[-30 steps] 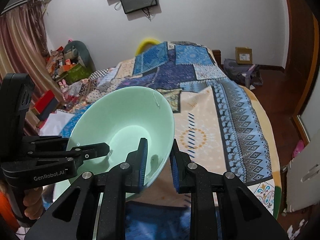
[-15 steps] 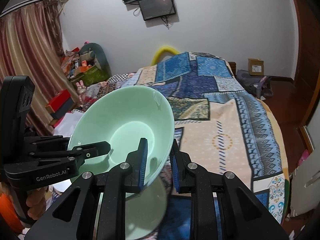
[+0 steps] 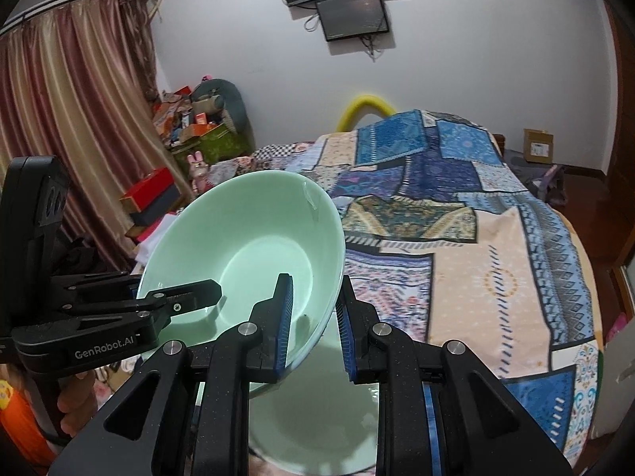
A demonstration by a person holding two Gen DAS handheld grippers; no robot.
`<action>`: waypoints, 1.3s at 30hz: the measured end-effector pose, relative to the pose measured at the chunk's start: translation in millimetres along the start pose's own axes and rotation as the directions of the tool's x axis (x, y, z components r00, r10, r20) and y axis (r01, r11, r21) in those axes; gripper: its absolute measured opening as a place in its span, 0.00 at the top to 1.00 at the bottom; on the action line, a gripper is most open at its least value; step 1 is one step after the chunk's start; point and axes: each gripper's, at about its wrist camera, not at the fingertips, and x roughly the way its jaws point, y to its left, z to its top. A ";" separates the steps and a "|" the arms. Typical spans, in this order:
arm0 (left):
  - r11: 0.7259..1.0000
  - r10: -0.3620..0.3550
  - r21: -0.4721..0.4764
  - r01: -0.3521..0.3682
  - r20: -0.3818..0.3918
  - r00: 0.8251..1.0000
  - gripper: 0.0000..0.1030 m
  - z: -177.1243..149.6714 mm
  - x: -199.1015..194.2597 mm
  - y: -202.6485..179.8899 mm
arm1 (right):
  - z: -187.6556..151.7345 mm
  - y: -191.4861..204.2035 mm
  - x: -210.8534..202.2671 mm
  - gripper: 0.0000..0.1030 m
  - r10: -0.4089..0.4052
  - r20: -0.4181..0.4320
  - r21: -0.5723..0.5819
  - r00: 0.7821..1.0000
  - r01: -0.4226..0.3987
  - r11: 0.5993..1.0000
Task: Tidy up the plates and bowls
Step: 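Lift the mint green bowl with both tools and carry it toward the stack, then lower the mint green bowl with both tools over the white bowl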
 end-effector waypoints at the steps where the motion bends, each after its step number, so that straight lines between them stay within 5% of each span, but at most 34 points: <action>1: 1.000 0.006 -0.004 -0.006 0.003 1.000 0.74 -2.6 -3.5 5.2 | 0.1 3.6 1.8 0.81 0.005 -0.001 -0.003 1.000 -0.005 1.000; 21: 0.991 0.085 -0.100 -0.086 -0.010 0.996 0.74 -45.9 -29.5 92.0 | -14.6 71.6 48.0 0.81 0.108 -0.081 -0.038 0.991 -0.112 0.993; 39: 0.976 0.090 -0.187 -0.111 -0.121 0.989 0.74 -81.9 7.7 151.6 | -40.8 94.8 101.1 0.81 0.139 -0.217 -0.016 0.966 -0.146 0.989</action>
